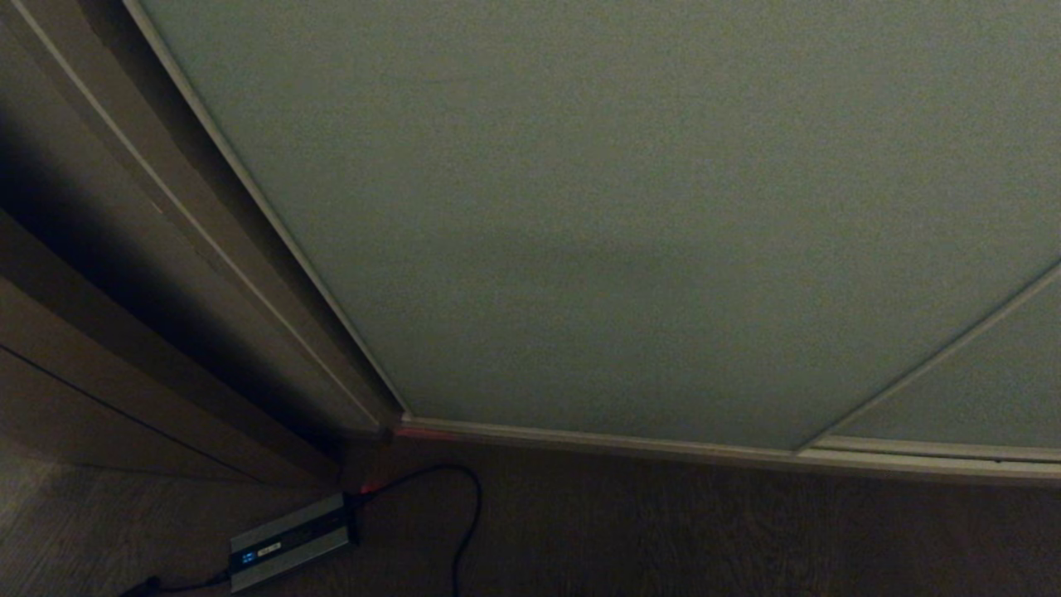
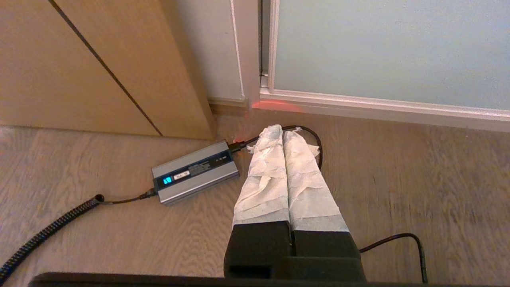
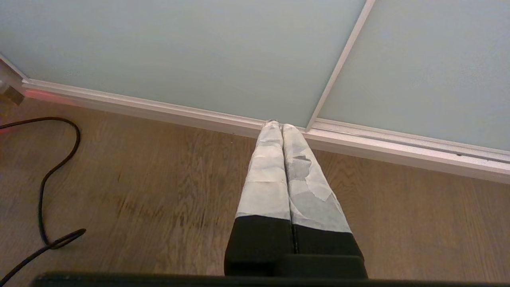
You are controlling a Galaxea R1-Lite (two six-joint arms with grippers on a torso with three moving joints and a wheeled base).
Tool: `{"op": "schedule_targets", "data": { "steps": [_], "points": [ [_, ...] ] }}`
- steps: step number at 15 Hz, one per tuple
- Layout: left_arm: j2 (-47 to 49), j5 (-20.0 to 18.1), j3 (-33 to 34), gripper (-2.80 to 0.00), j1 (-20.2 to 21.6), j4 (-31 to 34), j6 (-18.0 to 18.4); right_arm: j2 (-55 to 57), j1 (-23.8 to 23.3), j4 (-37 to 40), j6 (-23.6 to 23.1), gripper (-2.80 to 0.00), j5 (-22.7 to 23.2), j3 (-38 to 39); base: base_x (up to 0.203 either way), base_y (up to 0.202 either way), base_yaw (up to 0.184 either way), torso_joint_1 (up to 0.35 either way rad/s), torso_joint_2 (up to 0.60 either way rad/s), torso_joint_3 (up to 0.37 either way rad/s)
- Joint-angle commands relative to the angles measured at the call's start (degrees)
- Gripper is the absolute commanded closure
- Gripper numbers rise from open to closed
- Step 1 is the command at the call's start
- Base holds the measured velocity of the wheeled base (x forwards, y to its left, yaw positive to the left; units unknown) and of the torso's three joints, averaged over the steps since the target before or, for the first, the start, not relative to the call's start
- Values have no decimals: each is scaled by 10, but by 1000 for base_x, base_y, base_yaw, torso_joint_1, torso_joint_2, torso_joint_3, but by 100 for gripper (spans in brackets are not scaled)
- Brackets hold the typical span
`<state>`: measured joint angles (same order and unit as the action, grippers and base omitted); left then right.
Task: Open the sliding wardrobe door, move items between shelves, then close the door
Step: Open the door
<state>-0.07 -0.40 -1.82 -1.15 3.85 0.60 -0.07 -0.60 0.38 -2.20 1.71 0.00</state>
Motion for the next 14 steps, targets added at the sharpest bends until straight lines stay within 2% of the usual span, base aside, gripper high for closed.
{"op": "schedule_targets", "data": {
  "steps": [1, 5, 10, 12, 14],
  "points": [
    [1, 0, 0, 0, 0, 0, 0, 1, 0, 0, 0, 0, 1, 2, 0, 0, 0, 0, 0, 0],
    [1, 0, 1, 0, 0, 1, 6, 1, 0, 0, 0, 0, 1, 2, 0, 0, 0, 0, 0, 0],
    [1, 6, 1, 0, 0, -3, -9, 1, 0, 0, 0, 0, 1, 2, 0, 0, 0, 0, 0, 0],
    [1, 8, -1, 0, 0, -11, 5, 1, 0, 0, 0, 0, 1, 2, 0, 0, 0, 0, 0, 0],
    [8, 7, -44, 0, 0, -39, 33, 1, 0, 0, 0, 0, 1, 2, 0, 0, 0, 0, 0, 0]
  ]
}}
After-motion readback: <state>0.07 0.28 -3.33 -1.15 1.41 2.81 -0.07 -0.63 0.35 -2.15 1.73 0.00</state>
